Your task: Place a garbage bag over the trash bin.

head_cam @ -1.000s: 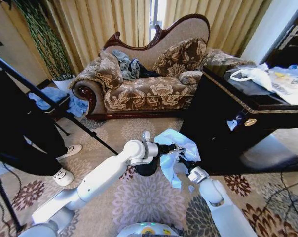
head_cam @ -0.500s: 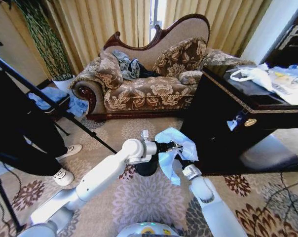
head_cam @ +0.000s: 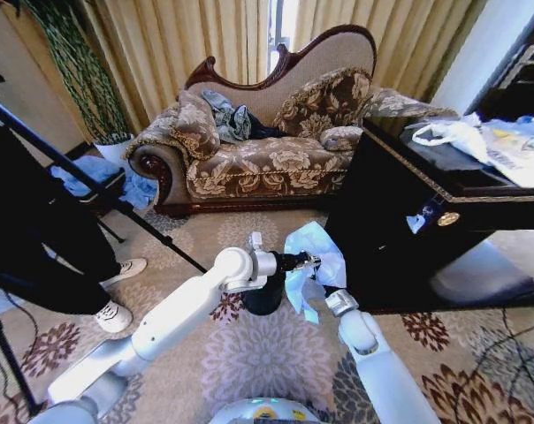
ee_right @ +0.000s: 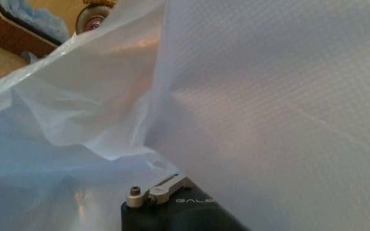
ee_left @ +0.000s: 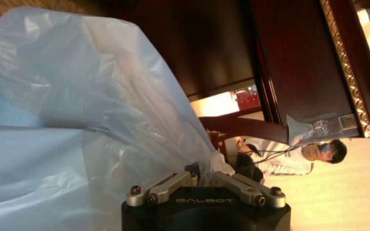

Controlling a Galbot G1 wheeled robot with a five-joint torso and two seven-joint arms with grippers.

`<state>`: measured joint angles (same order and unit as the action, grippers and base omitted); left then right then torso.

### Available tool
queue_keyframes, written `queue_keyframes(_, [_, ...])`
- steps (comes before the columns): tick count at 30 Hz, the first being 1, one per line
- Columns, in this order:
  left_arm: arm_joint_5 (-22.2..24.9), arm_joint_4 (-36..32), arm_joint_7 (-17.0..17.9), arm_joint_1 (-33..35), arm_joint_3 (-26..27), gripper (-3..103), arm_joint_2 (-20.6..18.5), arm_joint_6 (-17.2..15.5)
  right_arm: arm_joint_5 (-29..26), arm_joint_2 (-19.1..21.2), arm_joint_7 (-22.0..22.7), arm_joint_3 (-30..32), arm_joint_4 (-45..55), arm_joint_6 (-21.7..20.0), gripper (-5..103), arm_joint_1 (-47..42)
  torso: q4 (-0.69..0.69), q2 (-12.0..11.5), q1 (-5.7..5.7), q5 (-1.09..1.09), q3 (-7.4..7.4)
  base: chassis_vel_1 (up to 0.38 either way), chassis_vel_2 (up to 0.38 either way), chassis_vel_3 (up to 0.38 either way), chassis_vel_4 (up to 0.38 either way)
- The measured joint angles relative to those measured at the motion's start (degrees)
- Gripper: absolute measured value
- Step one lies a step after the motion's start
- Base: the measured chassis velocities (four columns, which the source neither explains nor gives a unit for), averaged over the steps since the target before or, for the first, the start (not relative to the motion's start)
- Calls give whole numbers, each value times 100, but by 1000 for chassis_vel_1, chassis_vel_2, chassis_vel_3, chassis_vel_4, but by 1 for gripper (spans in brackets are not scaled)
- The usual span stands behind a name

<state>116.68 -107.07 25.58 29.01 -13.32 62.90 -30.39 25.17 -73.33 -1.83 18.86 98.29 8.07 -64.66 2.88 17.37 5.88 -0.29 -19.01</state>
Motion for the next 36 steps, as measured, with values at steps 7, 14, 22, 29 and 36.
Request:
queue_keyframes(7, [90,-27,-57,-43,44,0,-87,-8,-108,-183,78,-27,-194,-118,0,214,0,0,0,0,0,0,0,0,0])
queue_keyframes(14, [86,62,-88,-49,50,0,-39,-15,-569,-325,156,-134,-185,-291,0,261,1,0,-1,1,0,0,0,0,0])
queue_keyframes(22, [73,205,-132,-152,11,0,-9,-22,-1106,-527,257,-328,-231,-475,0,454,1,0,-1,1,0,0,0,0,0])
queue_keyframes(29, [59,256,-159,-151,-12,0,-35,-36,-1225,-691,378,-411,-315,-665,0,647,1,0,-1,1,0,0,0,0,0])
queue_keyframes(36, [27,268,-204,-87,-32,0,-71,-55,-1537,-673,425,-484,-255,-907,0,783,1,0,-1,0,0,0,0,0,0])
